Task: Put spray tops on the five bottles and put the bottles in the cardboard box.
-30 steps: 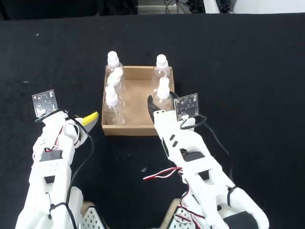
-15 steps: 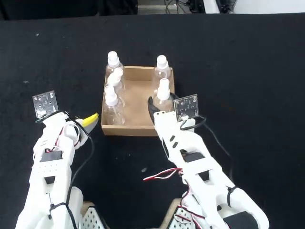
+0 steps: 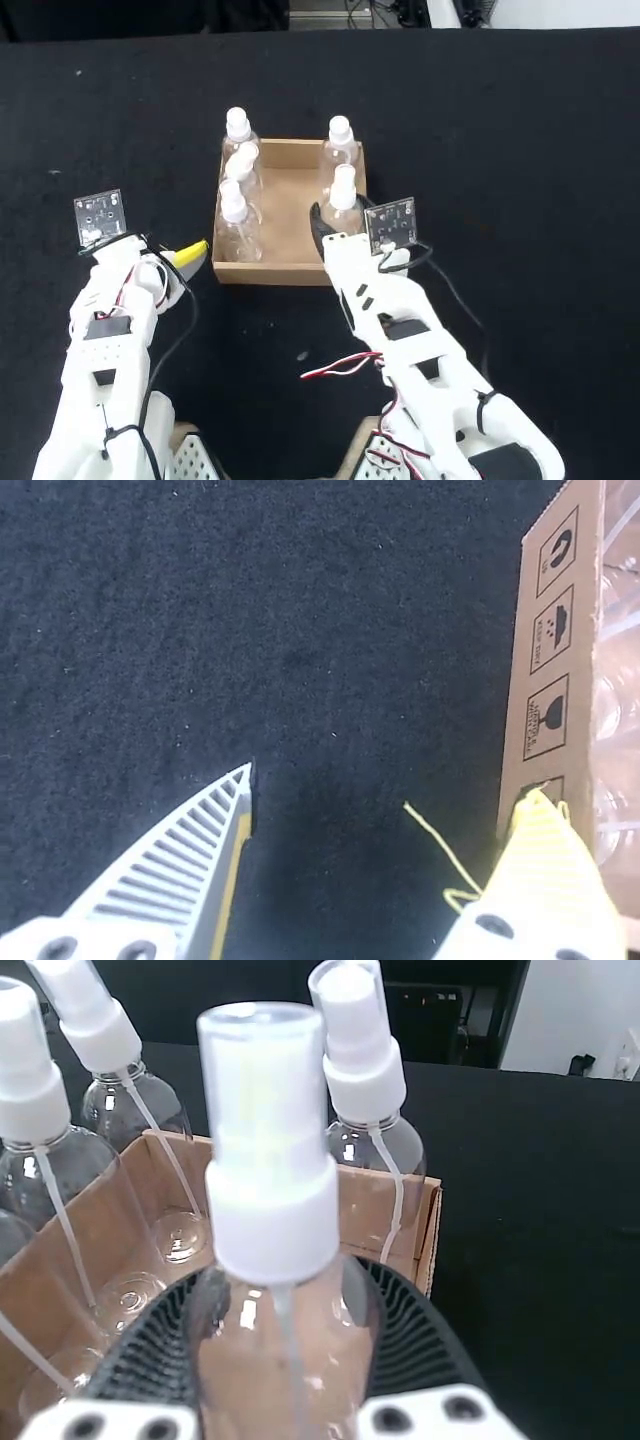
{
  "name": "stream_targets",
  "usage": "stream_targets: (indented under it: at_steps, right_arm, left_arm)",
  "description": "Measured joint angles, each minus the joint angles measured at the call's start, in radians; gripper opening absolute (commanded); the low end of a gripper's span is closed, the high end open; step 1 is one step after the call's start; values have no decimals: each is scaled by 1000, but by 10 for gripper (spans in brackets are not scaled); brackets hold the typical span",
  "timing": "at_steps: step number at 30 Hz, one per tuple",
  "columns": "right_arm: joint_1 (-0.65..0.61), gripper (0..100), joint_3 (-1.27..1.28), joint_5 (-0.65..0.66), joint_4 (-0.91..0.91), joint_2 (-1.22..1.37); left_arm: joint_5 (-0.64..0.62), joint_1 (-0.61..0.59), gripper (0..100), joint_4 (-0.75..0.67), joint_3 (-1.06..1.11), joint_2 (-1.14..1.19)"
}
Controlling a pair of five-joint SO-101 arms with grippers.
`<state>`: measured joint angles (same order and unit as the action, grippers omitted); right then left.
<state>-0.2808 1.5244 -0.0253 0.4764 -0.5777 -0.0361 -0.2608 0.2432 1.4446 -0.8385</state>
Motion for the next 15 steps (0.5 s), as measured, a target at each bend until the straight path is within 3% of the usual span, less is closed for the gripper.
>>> stream_targets:
  at_steps: [7,15]
  right_arm:
    - [-2,150,0,-2,0,0]
    - [-52,152,0,-2,-41,0]
  left_arm:
    - [0,0,317,0,0,0]
    - [0,0,317,0,0,0]
